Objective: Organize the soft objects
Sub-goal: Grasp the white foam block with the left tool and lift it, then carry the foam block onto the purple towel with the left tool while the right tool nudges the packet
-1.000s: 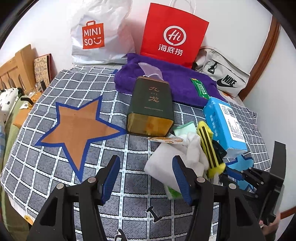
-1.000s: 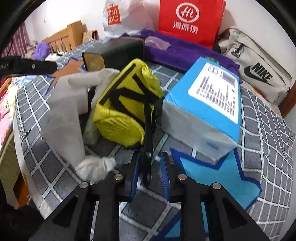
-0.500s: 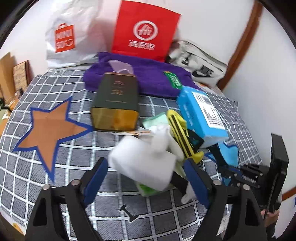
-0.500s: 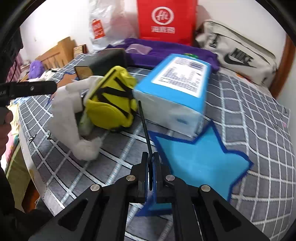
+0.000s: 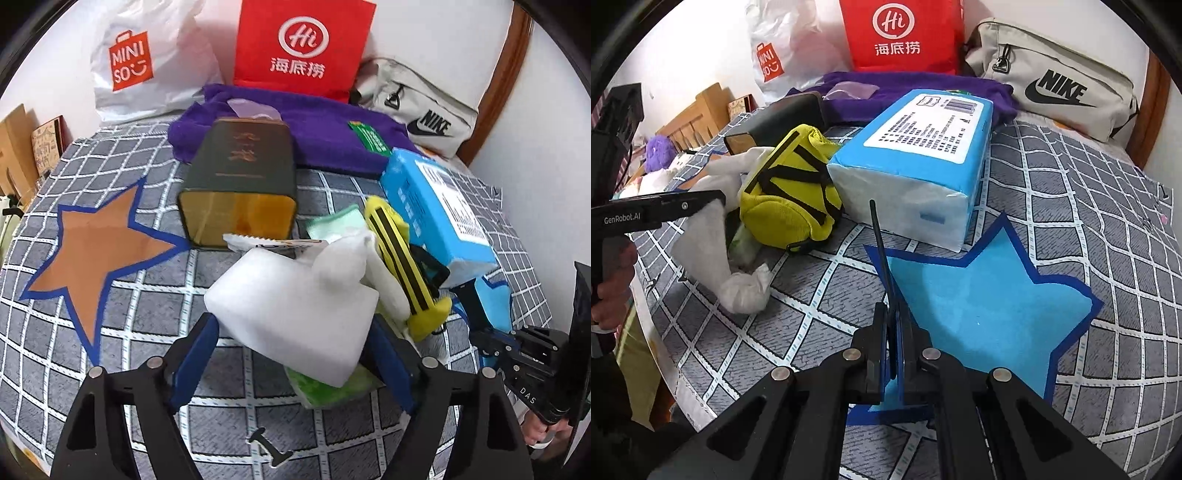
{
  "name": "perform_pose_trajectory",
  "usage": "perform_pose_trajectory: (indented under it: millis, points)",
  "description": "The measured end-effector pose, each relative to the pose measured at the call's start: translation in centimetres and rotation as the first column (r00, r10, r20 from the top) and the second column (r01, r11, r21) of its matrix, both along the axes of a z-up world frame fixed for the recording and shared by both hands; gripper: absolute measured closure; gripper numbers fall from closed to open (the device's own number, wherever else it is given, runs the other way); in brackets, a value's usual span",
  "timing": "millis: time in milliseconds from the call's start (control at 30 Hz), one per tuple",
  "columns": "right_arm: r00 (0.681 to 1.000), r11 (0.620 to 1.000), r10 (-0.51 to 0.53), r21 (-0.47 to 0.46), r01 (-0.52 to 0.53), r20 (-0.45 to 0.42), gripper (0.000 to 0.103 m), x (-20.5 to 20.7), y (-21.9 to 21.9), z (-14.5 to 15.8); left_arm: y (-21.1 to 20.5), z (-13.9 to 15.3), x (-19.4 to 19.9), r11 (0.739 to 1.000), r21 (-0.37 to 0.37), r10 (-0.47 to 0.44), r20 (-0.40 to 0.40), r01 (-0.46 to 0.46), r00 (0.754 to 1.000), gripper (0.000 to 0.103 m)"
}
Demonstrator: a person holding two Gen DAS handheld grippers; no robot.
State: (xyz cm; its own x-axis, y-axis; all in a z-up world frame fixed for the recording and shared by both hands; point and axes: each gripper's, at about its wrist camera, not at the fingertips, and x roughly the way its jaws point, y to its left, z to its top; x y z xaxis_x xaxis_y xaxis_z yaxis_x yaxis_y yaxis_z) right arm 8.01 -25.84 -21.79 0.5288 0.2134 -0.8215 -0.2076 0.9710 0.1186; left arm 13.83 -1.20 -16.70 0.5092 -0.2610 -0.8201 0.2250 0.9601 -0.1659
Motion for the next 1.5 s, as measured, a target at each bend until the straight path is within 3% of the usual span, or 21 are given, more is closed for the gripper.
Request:
perform_pose_trajectory:
  millis: [400, 933, 1500]
  points:
    - [1.0, 1.0, -0.009, 0.013, 0.009, 0.015, 0.099, -0.6, 0.1, 1.4, 2.5, 2.3, -1.2, 0.999, 0.006, 0.05, 0.033, -0.05, 0.998, 0.025]
    - [0.994, 0.998, -0.044, 0.057, 0.039, 0.101, 0.099, -1.7, 0.2, 6.4, 3.6, 6.4, -1.9, 0.997, -0.032, 0.069, 0.096, -0.066, 0.993, 0.025]
    - [0.984, 0.997, -0.046, 0.069, 0.035, 0.17, 0.098, 2.3, 0.1, 10.8, 2.9, 10.3, 1.2, 0.996, -0.054, 0.082, 0.141, -0.075, 0.987, 0.024]
